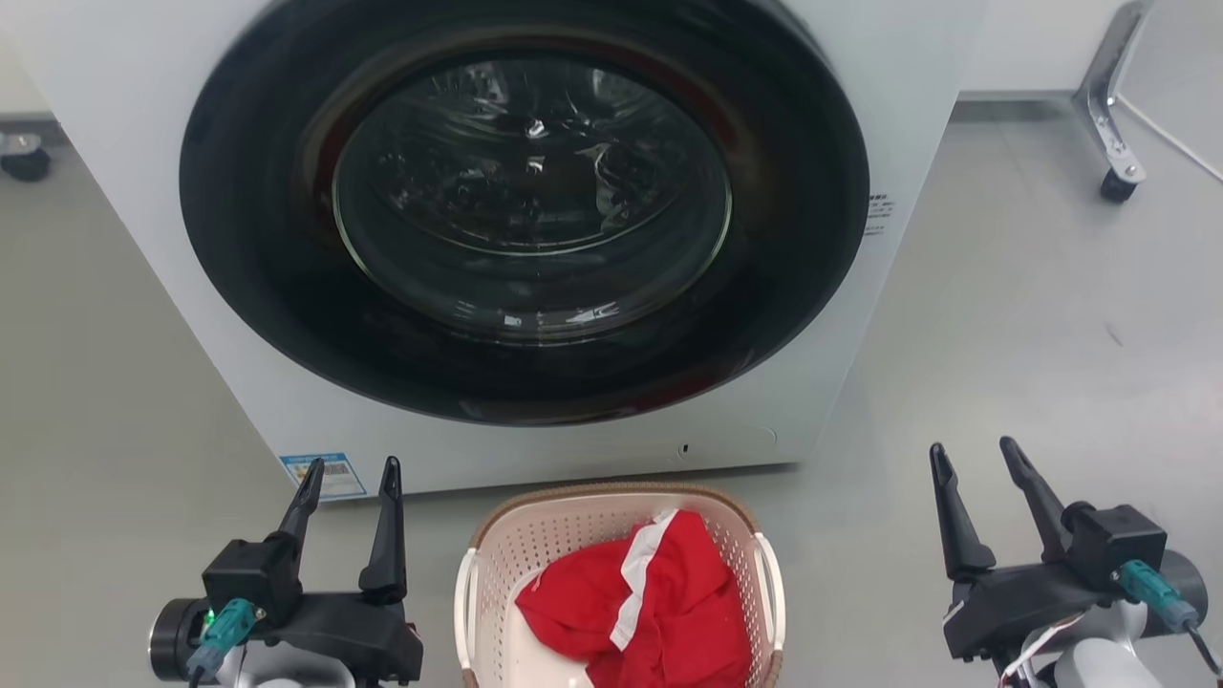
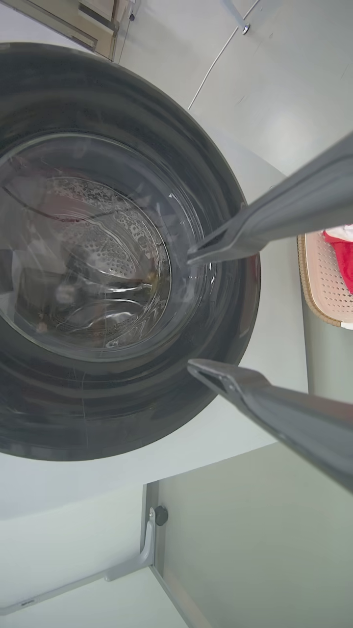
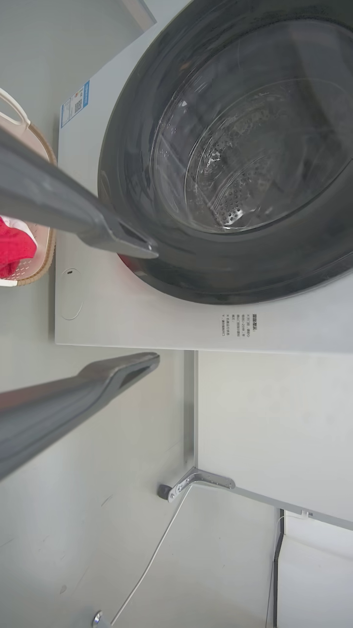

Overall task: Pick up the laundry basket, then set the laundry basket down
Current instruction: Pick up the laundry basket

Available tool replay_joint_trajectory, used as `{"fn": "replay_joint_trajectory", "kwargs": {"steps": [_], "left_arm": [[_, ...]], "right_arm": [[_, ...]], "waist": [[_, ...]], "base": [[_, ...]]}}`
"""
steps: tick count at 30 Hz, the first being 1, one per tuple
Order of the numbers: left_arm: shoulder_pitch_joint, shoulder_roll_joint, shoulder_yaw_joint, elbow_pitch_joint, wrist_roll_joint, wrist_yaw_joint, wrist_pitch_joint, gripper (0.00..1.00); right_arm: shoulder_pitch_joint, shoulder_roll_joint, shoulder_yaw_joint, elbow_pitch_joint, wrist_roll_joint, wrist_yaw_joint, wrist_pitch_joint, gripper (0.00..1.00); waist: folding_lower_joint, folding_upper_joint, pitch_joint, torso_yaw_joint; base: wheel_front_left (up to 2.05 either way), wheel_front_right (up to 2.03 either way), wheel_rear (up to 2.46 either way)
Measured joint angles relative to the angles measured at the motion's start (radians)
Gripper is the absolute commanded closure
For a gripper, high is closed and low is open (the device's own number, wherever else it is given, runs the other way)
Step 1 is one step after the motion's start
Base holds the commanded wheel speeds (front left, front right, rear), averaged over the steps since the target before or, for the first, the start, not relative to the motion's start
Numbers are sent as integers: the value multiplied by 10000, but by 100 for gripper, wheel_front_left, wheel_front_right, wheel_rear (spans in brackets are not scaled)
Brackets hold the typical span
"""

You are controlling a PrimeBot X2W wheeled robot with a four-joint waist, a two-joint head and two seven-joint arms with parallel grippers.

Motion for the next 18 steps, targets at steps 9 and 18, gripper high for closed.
{"fn": "replay_joint_trajectory", "kwargs": {"steps": [9,18], "left_arm": [[-777,-127,-52,-236,12,0,17,0],[-1595,-88,25,-276,27,8,167,0]], "right_arm": [[-749,2,-157,-59,2,15,-2,0],[-1721,155,-123,29,2,125,-6,0]], "waist": [[1,0,1339,9],[2,1,2595,-22]], "base": [[0,0,0],[0,0,0]]}}
